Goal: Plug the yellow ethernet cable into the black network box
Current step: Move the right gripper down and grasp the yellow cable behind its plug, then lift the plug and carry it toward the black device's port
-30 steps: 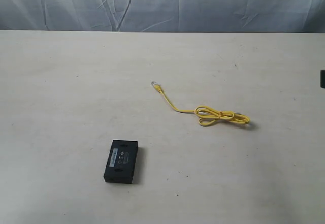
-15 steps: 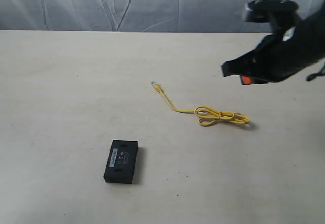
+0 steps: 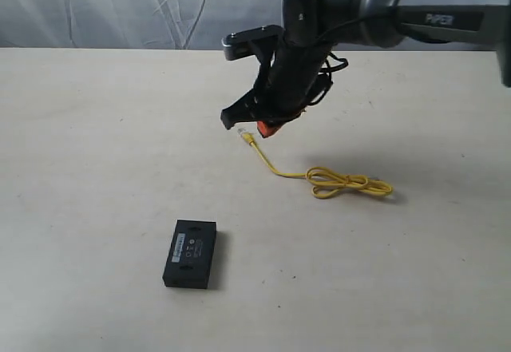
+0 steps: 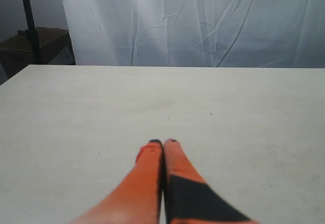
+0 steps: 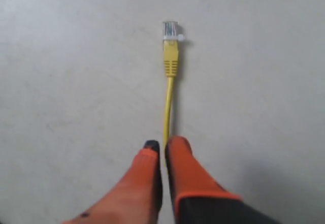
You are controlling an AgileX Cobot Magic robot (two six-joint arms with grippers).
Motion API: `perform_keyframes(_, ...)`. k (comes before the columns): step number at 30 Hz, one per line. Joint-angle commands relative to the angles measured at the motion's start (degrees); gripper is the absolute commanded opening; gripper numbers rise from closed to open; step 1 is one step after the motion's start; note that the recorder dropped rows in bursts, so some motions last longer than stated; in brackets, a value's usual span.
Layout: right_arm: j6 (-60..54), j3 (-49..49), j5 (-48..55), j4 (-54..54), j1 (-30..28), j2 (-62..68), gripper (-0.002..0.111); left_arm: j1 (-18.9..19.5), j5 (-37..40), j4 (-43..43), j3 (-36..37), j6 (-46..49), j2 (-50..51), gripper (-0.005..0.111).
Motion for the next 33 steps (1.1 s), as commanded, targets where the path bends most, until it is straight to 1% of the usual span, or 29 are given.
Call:
perform_keyframes(1,-0.43,-8.42,4.28,-1.08,0.14,5.78,0.027,0.28,-0.4,-0.36,0.25,0.0,-0.25,0.0)
perform_keyframes(3,-0.43,-9.89,3.94,-1.08,0.14,7.35,0.034,0.28,-0.4,-0.36,0.25,0.0,-0.25,0.0)
perform_keyframes(4,-0.43,-10.22,3.69,-1.08,0.14,7.84,0.035,0.28,-0.4,-0.36,0.25,0.0,-0.25,0.0)
perform_keyframes(14,-0.43,-10.35,2.29,-1.8,0.14,11.69,0.035,0.28,-0.4,-0.36,0.25,0.0,-0.25,0.0)
perform_keyframes(23,-0.43,-10.35,0.82,-1.83,0.14,12.53,0.035,0.28,-0.4,-0.36,0.25,0.0,-0.25,0.0)
perform_keyframes(24,-0.43,-10.35,0.81,-1.83,0.14,12.55,0.034,0.28,-0.4,-0.36,0.25,0.0,-0.25,0.0)
perform_keyframes(25,-0.43,-10.35,0.81,-1.83,0.14,12.55,0.031,0.28,-0.4,-0.36,0.25,0.0,-0.25,0.0)
perform_keyframes(27,-0.43,-10.35,1.03,-1.83,0.14,12.55,0.019,0.28,-0.4,-0.36,0.25,0.0,-0.25,0.0)
perform_keyframes(28,-0.43,-10.35,1.15,-1.83,0.14,12.55,0.009,0.28,-0.4,-0.36,0.25,0.0,-0.25,0.0)
perform_keyframes(29,-0.43,-10.35,1.4,-1.83,0.14,12.55,0.002,0.28,-0.4,-0.36,0.25,0.0,-0.25,0.0)
perform_keyframes(30,-0.43,-10.35,1.42,-1.83,0.14,12.55,0.0,0.28,-0.4,-0.36,0.25,0.0,-0.25,0.0)
perform_keyframes(33,-0.43,-10.35,2.2,-1.83,0.14,12.55,0.0,0.28,-0.4,-0.36,0.25,0.0,-0.25,0.0)
